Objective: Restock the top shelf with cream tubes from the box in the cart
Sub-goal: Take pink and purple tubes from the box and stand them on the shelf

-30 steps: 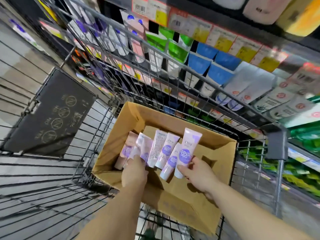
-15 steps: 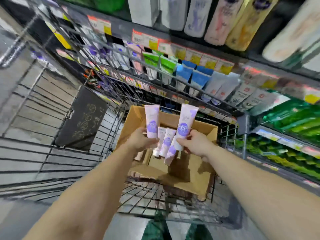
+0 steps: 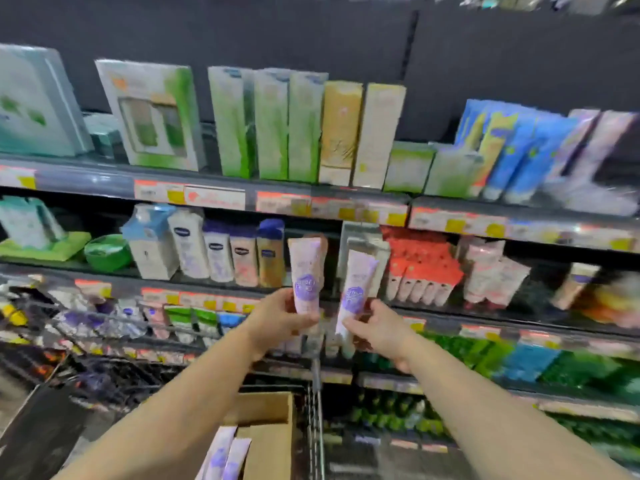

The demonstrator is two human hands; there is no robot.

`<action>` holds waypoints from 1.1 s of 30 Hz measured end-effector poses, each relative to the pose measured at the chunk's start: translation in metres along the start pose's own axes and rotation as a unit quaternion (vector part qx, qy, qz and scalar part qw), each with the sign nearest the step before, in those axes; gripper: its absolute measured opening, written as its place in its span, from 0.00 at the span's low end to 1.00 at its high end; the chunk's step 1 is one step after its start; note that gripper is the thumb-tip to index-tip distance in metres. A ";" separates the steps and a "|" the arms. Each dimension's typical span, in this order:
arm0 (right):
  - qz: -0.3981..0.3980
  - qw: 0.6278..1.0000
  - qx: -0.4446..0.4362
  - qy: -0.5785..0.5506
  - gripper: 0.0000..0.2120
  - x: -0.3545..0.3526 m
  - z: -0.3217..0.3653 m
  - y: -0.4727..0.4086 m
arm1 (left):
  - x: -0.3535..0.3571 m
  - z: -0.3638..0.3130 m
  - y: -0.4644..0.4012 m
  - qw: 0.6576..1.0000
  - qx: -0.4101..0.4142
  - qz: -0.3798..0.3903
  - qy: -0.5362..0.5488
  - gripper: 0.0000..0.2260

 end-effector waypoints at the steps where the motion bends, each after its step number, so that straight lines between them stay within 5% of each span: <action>1: -0.013 1.000 -0.014 -0.005 0.09 -0.028 0.006 0.012 | 0.024 -0.021 0.000 1.000 0.021 0.007 -0.006 0.12; 7: -0.085 0.992 -0.097 -0.005 0.07 -0.214 0.015 0.092 | 0.203 -0.122 0.002 0.995 0.089 0.055 0.005 0.17; 14: -0.158 0.982 -0.093 -0.034 0.12 -0.359 -0.011 0.133 | 0.359 -0.206 0.018 0.979 0.159 0.128 0.009 0.10; 20: -0.178 0.977 -0.094 -0.066 0.14 -0.405 -0.009 0.114 | 0.375 -0.246 0.001 0.981 0.160 0.105 -0.013 0.07; 33: -0.330 0.925 -0.158 0.102 0.14 -0.484 0.054 0.014 | 0.348 -0.313 -0.085 0.970 0.225 -0.018 -0.093 0.11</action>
Point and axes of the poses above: each hand's wrist, its own y-axis away from the middle knuckle, its own x-axis out of the palm, z = x × y, the point moved 3 cm from there along -y, towards the middle knuckle, and after that the axes turned 9 degrees about -x, right-handed, at the moved point
